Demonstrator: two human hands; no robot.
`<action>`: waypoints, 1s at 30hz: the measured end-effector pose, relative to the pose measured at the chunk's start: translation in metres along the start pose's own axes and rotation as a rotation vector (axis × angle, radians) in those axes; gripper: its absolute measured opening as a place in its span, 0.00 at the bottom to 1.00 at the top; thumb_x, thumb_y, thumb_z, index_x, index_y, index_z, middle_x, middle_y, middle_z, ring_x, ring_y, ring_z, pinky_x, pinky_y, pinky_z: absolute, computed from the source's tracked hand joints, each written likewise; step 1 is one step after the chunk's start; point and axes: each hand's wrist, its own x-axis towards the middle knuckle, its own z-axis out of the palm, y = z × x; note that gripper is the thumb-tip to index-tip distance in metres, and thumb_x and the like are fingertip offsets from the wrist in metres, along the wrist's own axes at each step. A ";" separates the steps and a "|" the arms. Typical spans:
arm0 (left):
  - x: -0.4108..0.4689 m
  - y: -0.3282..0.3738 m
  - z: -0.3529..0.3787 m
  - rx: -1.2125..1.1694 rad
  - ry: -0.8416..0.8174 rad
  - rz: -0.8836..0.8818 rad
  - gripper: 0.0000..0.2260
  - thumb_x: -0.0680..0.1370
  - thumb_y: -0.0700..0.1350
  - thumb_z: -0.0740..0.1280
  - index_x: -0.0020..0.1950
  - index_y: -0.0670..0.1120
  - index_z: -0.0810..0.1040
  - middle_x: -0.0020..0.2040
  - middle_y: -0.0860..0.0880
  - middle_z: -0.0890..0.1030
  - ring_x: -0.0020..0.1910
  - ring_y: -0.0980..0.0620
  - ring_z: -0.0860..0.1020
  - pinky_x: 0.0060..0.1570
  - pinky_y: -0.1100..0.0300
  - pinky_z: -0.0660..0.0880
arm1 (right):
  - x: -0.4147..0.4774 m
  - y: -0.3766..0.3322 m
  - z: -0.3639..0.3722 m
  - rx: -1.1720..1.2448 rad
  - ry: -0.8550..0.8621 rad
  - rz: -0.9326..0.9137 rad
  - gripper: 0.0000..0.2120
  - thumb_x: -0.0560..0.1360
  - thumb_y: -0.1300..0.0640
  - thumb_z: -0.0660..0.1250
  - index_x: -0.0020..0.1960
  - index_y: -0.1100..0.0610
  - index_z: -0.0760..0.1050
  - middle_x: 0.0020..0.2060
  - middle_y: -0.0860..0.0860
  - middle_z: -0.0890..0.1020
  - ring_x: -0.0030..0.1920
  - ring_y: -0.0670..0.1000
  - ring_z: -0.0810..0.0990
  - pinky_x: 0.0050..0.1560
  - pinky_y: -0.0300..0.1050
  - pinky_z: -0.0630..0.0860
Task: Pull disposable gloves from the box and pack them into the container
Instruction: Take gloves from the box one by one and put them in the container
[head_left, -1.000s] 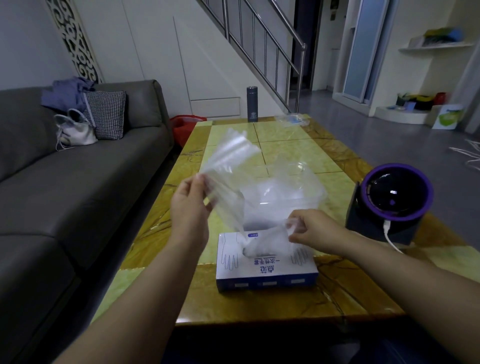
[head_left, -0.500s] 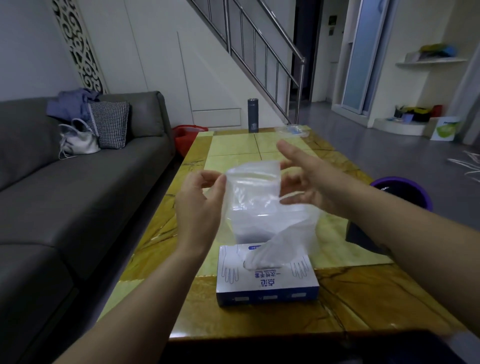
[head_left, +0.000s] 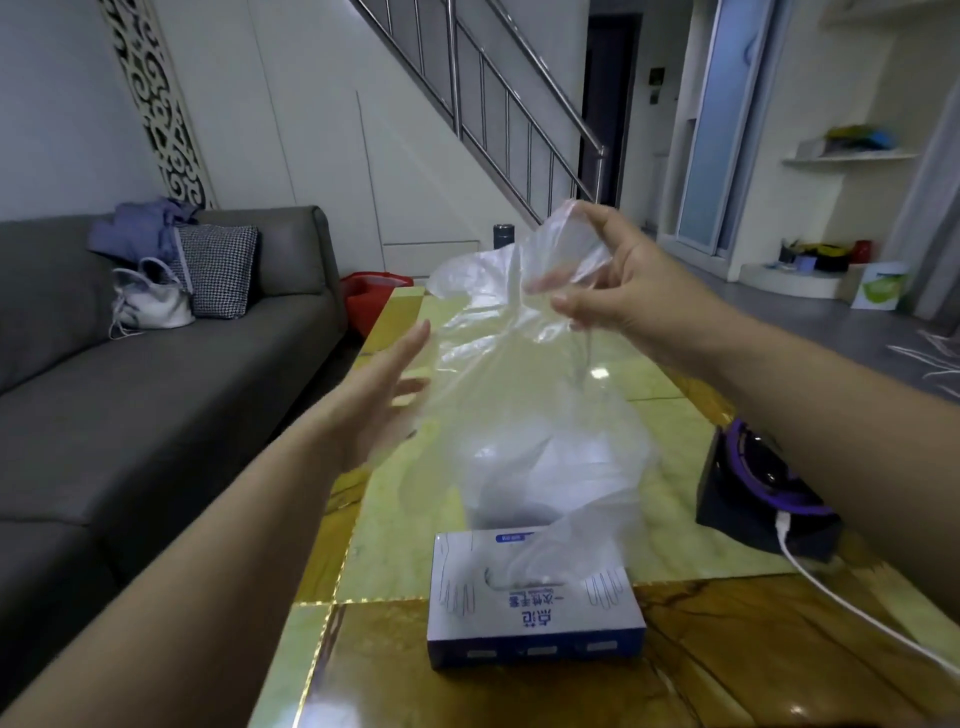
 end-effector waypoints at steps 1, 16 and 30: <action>0.004 0.001 0.001 -0.067 -0.129 -0.062 0.37 0.68 0.67 0.68 0.74 0.56 0.64 0.70 0.49 0.71 0.65 0.50 0.74 0.64 0.52 0.68 | 0.005 0.004 -0.003 -0.008 0.014 0.005 0.36 0.73 0.71 0.66 0.75 0.51 0.56 0.53 0.63 0.81 0.47 0.60 0.79 0.43 0.42 0.76; 0.077 -0.004 0.039 0.776 0.682 0.726 0.16 0.77 0.42 0.65 0.65 0.51 0.74 0.63 0.50 0.72 0.61 0.53 0.70 0.55 0.64 0.66 | 0.034 0.158 -0.002 -0.349 0.243 0.368 0.41 0.69 0.69 0.66 0.75 0.46 0.56 0.42 0.53 0.79 0.35 0.50 0.78 0.30 0.35 0.70; 0.117 -0.054 0.081 1.490 -0.399 0.082 0.27 0.79 0.57 0.61 0.76 0.52 0.60 0.76 0.50 0.62 0.73 0.49 0.62 0.70 0.56 0.59 | 0.033 0.150 0.002 -1.202 -0.033 0.031 0.19 0.76 0.54 0.67 0.67 0.50 0.72 0.67 0.50 0.68 0.65 0.51 0.66 0.60 0.45 0.66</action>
